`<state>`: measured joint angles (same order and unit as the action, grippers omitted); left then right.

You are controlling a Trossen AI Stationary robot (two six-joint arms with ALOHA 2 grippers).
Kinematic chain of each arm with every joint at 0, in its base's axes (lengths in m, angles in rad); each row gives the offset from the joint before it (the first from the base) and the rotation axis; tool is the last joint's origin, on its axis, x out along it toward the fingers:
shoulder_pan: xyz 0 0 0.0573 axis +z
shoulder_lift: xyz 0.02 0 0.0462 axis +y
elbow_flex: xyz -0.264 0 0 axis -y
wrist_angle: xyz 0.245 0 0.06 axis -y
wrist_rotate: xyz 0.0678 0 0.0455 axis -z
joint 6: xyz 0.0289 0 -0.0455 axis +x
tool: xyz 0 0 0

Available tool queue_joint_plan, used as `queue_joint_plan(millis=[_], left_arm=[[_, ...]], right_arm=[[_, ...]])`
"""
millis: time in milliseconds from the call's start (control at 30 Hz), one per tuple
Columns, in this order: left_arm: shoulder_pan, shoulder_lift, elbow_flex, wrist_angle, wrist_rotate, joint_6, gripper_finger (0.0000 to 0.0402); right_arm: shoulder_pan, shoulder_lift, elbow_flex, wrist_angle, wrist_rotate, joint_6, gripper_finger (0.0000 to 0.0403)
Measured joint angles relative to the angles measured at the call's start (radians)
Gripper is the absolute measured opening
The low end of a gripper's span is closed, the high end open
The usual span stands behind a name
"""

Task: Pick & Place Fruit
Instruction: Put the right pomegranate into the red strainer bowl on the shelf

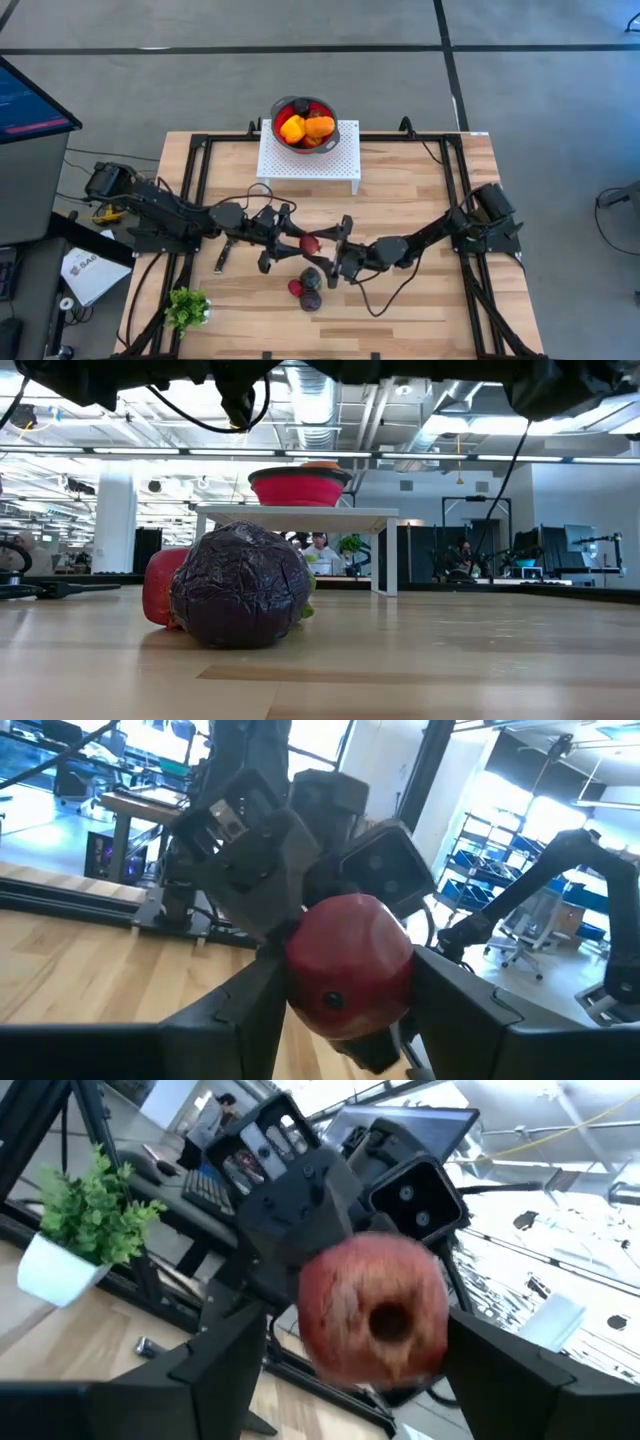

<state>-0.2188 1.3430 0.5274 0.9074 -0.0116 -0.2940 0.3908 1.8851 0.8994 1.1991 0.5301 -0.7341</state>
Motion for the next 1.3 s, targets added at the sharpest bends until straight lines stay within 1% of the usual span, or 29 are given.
queue_joint_plan(millis=[100, 200, 400, 467, 533, 600, 700, 767, 833, 933, 1033, 1100, 1200, 1300], left_arm=[[0.0, 0.0, 0.0, -0.001, 0.001, -0.001, 0.0186], [0.0, 0.0, 0.0, -0.005, 0.002, -0.001, 0.0186], [-0.001, 0.002, 0.0, -0.007, 0.008, -0.005, 0.0187], [-0.001, 0.002, 0.0, -0.009, 0.008, -0.006, 0.019], [0.001, 0.002, 0.0, -0.017, 0.007, -0.003, 0.0201], [0.004, 0.002, -0.001, -0.022, -0.002, 0.015, 0.0218], [0.019, 0.0, 0.0, -0.04, -0.012, 0.059, 0.0254], [0.037, 0.0, 0.0, -0.064, -0.014, 0.082, 0.0279], [0.055, 0.0, 0.0, -0.077, -0.014, 0.11, 0.0299], [0.057, 0.0, 0.0, -0.129, -0.059, 0.239, 0.0317], [0.02, 0.0, 0.0, -0.2, -0.135, 0.407, 0.0319], [-0.011, 0.0, 0.0, -0.25, -0.2, 0.469, 0.0315], [-0.048, 0.0, 0.0, -0.304, -0.286, 0.474, 0.0307], [-0.071, 0.0, 0.0, -0.302, -0.306, 0.459, 0.0302]], right_arm=[[0.002, 0.0, 0.022, -0.03, 0.003, 0.001, 0.0276], [0.006, 0.0, 0.027, -0.041, 0.01, 0.013, 0.0255], [0.021, -0.001, 0.028, -0.042, 0.016, 0.024, 0.0168], [0.026, -0.001, 0.029, -0.05, 0.022, 0.024, 0.0148], [0.032, -0.001, 0.029, -0.068, 0.047, 0.037, 0.0147], [0.04, -0.001, 0.029, -0.097, 0.093, 0.085, 0.0149], [0.045, -0.001, 0.027, -0.188, 0.124, 0.196, 0.0171], [0.044, -0.016, 0.027, -0.288, 0.123, 0.302, 0.0182], [0.04, -0.035, 0.027, -0.399, 0.122, 0.429, 0.0184], [0.029, -0.07, 0.027, -0.584, 0.114, 0.629, 0.0175], [0.008, -0.108, 0.039, -0.762, 0.027, 0.811, 0.0166], [-0.013, -0.119, 0.059, -0.843, -0.044, 0.898, 0.0164], [-0.041, -0.124, 0.081, -0.89, -0.125, 0.942, 0.017], [-0.063, -0.112, 0.104, -0.889, -0.175, 0.935, 0.0179]])
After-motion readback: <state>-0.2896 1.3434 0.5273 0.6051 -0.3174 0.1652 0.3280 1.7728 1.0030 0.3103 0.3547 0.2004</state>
